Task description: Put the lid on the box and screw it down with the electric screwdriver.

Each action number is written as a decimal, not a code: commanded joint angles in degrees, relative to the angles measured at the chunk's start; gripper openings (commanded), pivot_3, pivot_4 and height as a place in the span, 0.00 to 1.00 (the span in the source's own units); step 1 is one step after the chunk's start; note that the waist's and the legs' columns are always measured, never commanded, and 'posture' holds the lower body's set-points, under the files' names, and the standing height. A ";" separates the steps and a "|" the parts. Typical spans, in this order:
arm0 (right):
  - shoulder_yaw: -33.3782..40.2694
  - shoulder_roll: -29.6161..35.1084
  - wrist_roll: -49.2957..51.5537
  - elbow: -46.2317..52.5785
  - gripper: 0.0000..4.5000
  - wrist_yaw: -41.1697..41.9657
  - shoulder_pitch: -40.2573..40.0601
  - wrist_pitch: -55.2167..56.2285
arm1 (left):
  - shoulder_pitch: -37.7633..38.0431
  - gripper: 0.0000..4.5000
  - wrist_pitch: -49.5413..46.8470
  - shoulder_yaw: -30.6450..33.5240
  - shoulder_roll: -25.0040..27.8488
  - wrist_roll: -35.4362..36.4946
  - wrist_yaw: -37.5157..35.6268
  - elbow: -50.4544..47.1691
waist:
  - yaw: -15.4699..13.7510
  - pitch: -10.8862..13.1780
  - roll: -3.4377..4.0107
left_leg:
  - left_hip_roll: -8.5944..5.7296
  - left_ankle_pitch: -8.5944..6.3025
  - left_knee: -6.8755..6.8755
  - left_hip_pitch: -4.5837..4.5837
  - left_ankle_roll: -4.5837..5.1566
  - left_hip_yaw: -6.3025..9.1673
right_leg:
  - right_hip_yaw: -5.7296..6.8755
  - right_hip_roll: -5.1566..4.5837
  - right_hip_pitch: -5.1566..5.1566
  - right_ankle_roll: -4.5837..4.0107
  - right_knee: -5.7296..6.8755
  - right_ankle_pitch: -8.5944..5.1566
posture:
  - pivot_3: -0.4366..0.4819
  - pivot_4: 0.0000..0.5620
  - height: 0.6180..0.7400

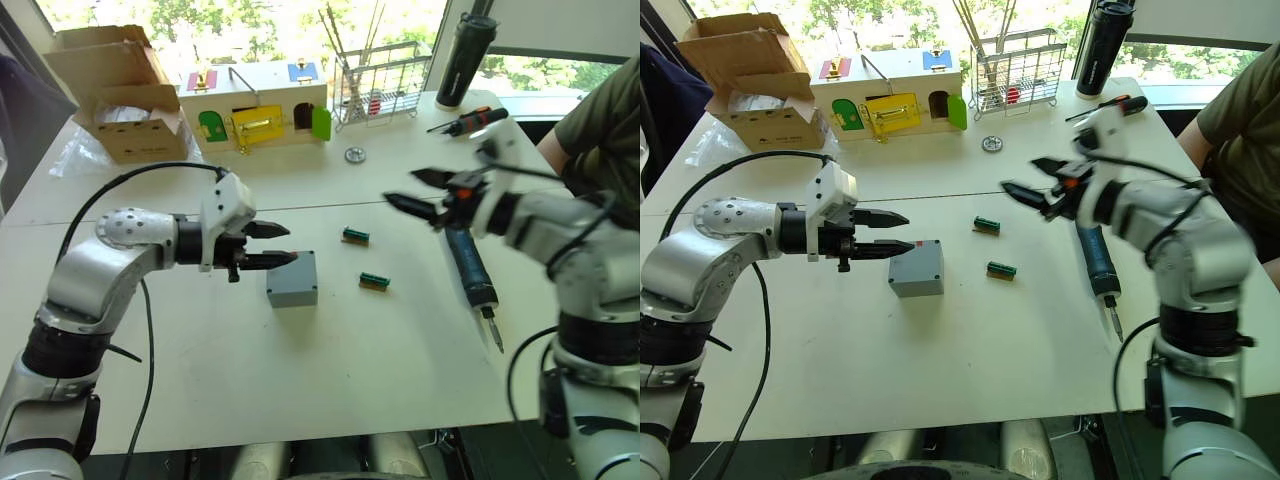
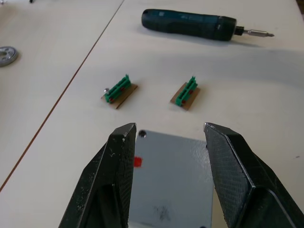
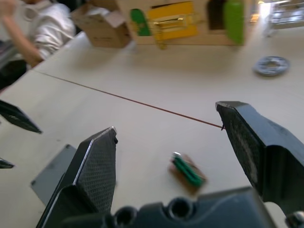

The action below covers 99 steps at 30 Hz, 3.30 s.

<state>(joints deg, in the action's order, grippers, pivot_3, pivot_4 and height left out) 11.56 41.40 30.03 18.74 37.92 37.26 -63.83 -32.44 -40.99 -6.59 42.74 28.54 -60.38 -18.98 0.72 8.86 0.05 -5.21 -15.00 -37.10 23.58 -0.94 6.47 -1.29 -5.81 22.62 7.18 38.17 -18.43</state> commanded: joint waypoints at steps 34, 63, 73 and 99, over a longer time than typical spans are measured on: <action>-61.39 14.96 -17.09 -47.80 1.00 36.00 25.14 -12.40 | 7.93 0.51 2.83 -8.09 -2.67 -3.51 5.09 -14.43 | 0.17 -0.23 -0.48 | 0.06 -0.10 -0.16 -0.07 0.16 -0.19 | -0.10 -0.01 -0.12 0.00 -0.08 0.00 | 0.48 0.27 1.00; -30.60 11.06 -19.67 -46.77 0.39 34.48 34.37 -22.51 | 4.67 0.51 6.90 -0.08 0.27 -2.73 1.53 -0.28 | 0.17 -0.03 -0.03 | 0.05 -0.08 -0.03 0.45 0.02 -0.24 | -0.16 -0.02 0.63 -0.01 0.07 0.00 | 0.48 0.27 1.00; 14.78 -21.83 -10.47 -1.63 0.39 5.20 14.88 -7.77 | 1.46 0.51 6.89 3.42 0.80 -3.03 0.92 8.51 | -0.25 -0.06 -0.12 | -0.09 0.07 -0.35 0.90 -0.18 -0.04 | 0.06 -0.08 1.03 0.00 0.66 0.01 | 0.48 0.27 1.00; -12.08 -37.57 -6.81 2.26 0.39 -4.37 -7.69 27.95 | 8.42 0.51 8.70 -1.64 0.92 -8.52 1.36 7.35 | 1.96 -0.06 -0.10 | -0.11 0.10 -0.26 0.79 -0.23 0.09 | 0.05 -0.01 1.14 -0.01 1.02 0.01 | 0.48 0.27 1.00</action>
<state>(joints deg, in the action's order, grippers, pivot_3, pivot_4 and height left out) 0.03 4.05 21.58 18.72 33.85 28.89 -38.31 -24.37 -32.79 -7.79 43.59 20.84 -59.07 -11.98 2.68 8.80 -0.05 -5.33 -14.90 -37.36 24.37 -1.17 6.56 -1.24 -5.81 23.76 7.17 39.19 -18.42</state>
